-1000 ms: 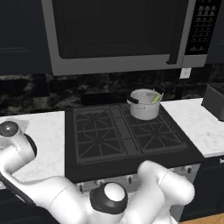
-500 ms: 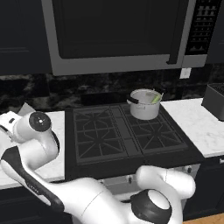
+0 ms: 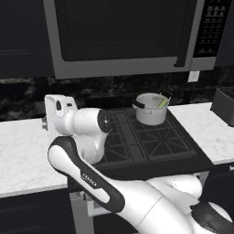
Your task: Put the corn and cucumber in the pot. Retrieve the spatula and lightly stir the vegetables in the pot.
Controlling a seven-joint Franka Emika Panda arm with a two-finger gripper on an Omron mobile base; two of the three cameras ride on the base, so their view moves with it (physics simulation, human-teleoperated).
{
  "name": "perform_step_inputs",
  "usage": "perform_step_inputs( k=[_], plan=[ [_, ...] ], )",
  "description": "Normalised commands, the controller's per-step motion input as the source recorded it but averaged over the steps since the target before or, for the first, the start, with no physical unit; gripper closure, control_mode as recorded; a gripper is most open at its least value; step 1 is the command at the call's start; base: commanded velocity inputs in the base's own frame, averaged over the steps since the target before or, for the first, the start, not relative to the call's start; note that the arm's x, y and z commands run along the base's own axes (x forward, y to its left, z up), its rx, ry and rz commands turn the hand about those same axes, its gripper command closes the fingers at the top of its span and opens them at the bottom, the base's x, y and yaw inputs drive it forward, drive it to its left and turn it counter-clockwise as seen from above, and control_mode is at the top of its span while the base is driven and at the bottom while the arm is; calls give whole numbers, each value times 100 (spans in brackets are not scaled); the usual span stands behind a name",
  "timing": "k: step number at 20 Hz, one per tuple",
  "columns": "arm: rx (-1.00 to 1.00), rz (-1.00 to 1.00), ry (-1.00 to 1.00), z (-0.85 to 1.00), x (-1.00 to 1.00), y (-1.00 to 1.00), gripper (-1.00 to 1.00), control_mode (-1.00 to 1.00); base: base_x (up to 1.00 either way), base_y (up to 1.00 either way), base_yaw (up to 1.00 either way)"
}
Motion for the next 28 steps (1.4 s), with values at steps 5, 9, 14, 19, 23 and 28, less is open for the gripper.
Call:
perform_step_inputs(
  k=[5,9,14,19,23,28],
  plan=[
    [78,-23,26,55,-33,-100,100,-100,0,0,0],
    [71,-27,28,16,-1,-100,100,-100,0,0,0],
    [65,-31,32,10,0,-100,100,-100,0,0,0],
    [61,-25,34,20,0,-100,100,-100,0,0,0],
    [58,-21,26,18,0,-100,100,-100,0,0,0],
    [43,-21,21,39,0,-99,100,-100,0,0,0]
  ],
)
